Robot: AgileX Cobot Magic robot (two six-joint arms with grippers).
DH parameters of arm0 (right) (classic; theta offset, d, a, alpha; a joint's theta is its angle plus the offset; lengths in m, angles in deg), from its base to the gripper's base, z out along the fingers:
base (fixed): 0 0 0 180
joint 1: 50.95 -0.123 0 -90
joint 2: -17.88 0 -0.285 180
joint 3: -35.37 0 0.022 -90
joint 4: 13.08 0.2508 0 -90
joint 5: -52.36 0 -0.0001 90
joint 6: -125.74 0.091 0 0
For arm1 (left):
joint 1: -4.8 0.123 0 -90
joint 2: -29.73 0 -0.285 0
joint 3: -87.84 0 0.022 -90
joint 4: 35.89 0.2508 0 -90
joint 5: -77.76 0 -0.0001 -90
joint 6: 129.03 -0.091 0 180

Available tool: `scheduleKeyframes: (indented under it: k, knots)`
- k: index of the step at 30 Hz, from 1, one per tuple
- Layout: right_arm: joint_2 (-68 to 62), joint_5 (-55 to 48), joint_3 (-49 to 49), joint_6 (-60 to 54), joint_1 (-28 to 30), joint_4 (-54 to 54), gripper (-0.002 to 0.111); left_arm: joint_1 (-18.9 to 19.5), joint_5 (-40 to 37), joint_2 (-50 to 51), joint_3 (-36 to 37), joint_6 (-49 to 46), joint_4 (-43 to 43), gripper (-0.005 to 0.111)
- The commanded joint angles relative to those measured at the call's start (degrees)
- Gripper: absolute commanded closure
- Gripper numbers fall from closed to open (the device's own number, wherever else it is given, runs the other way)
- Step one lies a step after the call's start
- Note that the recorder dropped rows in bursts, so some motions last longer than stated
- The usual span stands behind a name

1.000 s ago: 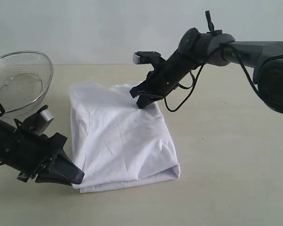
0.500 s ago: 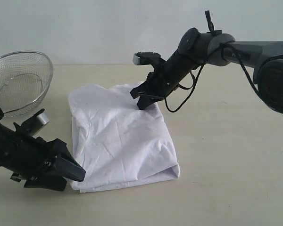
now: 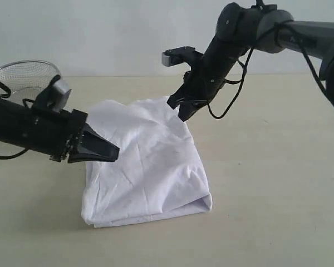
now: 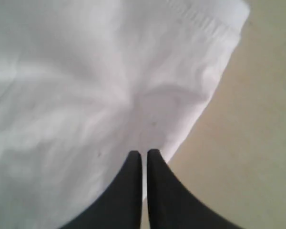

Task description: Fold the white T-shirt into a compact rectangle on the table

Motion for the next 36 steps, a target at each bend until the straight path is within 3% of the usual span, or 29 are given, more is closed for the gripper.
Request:
scheduleKeyframes:
  k: [1, 14, 24, 36]
  knots:
    - [1.3, -6.9, -0.3, 0.6, -0.5, -1.0, 0.109, -3.6, 10.9, 0.4, -0.3, 2.0, 0.0, 0.102]
    - [8.5, -6.9, 15.7, 4.4, -7.9, -5.9, 0.109, -3.8, 13.4, 6.7, -0.4, 3.2, 0.9, 0.102]
    - [9.2, -6.9, 29.7, 7.6, -8.5, -8.3, 0.109, -3.4, 17.6, 8.7, -0.4, 5.0, 5.2, 0.102]
    - [18.1, -6.9, 32.3, 12.5, -8.5, -17.9, 0.109, -3.4, 18.9, 8.7, -0.4, 5.1, 5.6, 0.102]
